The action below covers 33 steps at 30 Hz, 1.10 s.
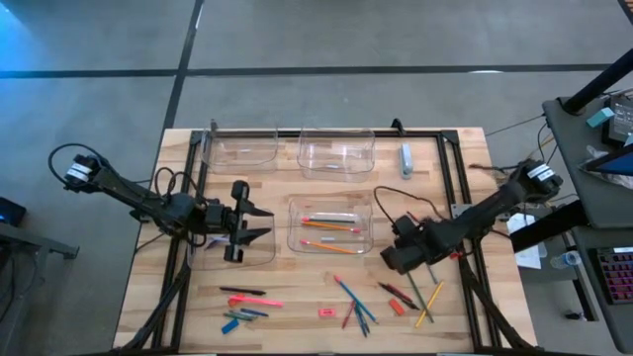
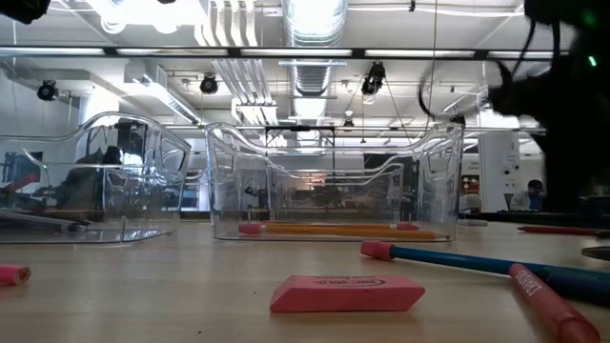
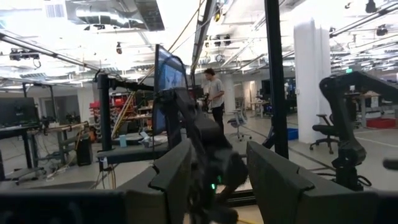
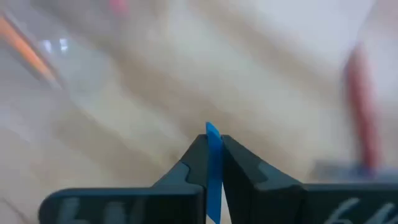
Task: Sort crayons/erasers/pens/pencils in bins
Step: Put the top blue eraser into the top right transparent bin
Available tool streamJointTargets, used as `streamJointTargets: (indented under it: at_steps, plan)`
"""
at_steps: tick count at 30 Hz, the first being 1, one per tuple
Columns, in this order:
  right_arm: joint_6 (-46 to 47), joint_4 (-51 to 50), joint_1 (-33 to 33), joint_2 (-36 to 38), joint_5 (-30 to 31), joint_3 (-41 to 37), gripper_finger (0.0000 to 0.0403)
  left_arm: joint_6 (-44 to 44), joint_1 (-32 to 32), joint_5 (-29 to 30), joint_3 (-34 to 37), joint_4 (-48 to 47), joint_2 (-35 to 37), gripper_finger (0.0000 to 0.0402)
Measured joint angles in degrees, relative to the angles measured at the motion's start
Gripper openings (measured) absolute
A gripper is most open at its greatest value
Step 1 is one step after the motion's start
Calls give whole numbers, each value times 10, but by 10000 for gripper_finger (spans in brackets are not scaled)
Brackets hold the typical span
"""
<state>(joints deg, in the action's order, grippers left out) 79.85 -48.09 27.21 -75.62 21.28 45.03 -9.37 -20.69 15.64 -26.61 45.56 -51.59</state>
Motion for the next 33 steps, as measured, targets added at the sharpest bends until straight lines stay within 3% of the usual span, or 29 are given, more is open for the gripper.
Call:
streamJointTargets:
  at_steps: [3,6,8,10,12,15,19,26,33]
  plan:
    - [-29,-56,-6,35,170,45,17,0,0,0,0,0,0,140]
    - [-94,-36,-25,73,343,80,16,0,0,0,0,1,0,140]
    - [-166,3,-59,91,394,93,16,0,0,0,0,1,-1,140]
    - [-267,79,-104,106,396,96,15,0,0,0,0,1,-1,140]
    - [-391,195,-151,119,368,83,15,0,0,0,0,2,-3,140]
    - [-549,389,-236,127,238,51,15,0,1,0,0,1,-4,140]
    - [-632,560,-355,113,87,6,14,0,0,0,0,1,-5,140]
    - [-629,579,-496,45,-16,-4,50,-4,0,0,0,-2,-5,140]
    - [-645,583,-513,23,-51,39,146,-5,0,0,0,-3,-4,140]
